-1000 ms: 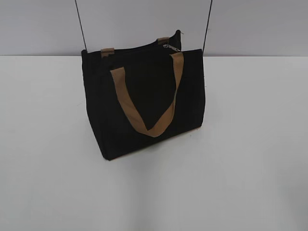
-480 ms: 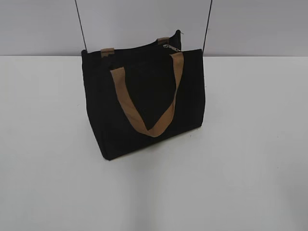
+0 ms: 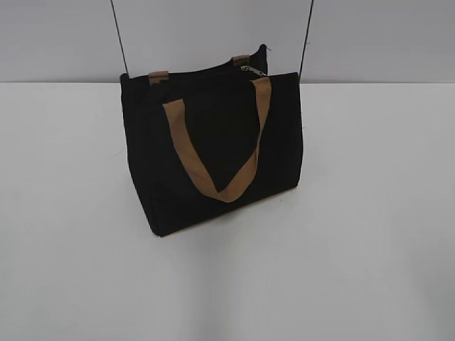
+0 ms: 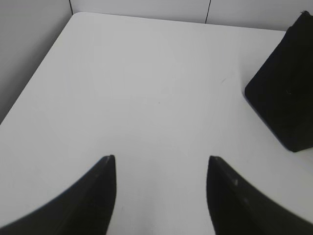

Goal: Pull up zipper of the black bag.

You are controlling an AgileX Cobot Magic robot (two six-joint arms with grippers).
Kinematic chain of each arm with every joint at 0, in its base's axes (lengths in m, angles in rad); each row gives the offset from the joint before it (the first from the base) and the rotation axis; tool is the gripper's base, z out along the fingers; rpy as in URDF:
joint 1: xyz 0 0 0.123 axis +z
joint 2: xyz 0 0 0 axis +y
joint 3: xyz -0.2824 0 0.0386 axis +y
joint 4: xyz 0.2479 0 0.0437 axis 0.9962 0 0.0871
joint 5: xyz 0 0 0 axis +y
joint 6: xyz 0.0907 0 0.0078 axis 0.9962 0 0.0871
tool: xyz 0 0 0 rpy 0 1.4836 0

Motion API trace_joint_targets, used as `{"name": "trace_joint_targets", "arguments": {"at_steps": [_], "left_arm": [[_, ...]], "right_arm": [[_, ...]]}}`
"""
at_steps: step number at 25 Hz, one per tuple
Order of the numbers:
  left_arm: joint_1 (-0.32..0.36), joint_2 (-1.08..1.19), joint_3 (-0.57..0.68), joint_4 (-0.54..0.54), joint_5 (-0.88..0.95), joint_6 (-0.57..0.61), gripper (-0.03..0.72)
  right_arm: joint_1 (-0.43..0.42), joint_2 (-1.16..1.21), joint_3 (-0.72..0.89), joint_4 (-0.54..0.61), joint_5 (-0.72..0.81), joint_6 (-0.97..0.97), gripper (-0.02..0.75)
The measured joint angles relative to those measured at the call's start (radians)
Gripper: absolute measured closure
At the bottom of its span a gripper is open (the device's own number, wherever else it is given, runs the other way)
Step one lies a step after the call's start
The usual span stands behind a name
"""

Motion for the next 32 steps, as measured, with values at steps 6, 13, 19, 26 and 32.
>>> {"name": "trace_joint_targets", "arguments": {"at_steps": [6, 13, 19, 26, 32], "left_arm": [[0.0, 0.0, 0.0, 0.0, 0.0, 0.0, 0.246], [0.0, 0.0, 0.0, 0.0, 0.0, 0.0, 0.247], [0.0, 0.0, 0.0, 0.0, 0.0, 0.0, 0.248], [0.0, 0.0, 0.0, 0.0, 0.0, 0.0, 0.248], [0.0, 0.0, 0.0, 0.0, 0.0, 0.0, 0.248]], "right_arm": [[0.034, 0.0, 0.0, -0.098, -0.003, 0.166, 0.38], [0.043, 0.0, 0.0, -0.16, -0.003, 0.247, 0.38], [0.043, 0.0, 0.0, -0.16, -0.003, 0.248, 0.38], [0.043, 0.0, 0.0, -0.158, -0.003, 0.248, 0.38], [0.043, 0.0, 0.0, -0.156, -0.004, 0.248, 0.38]]}}
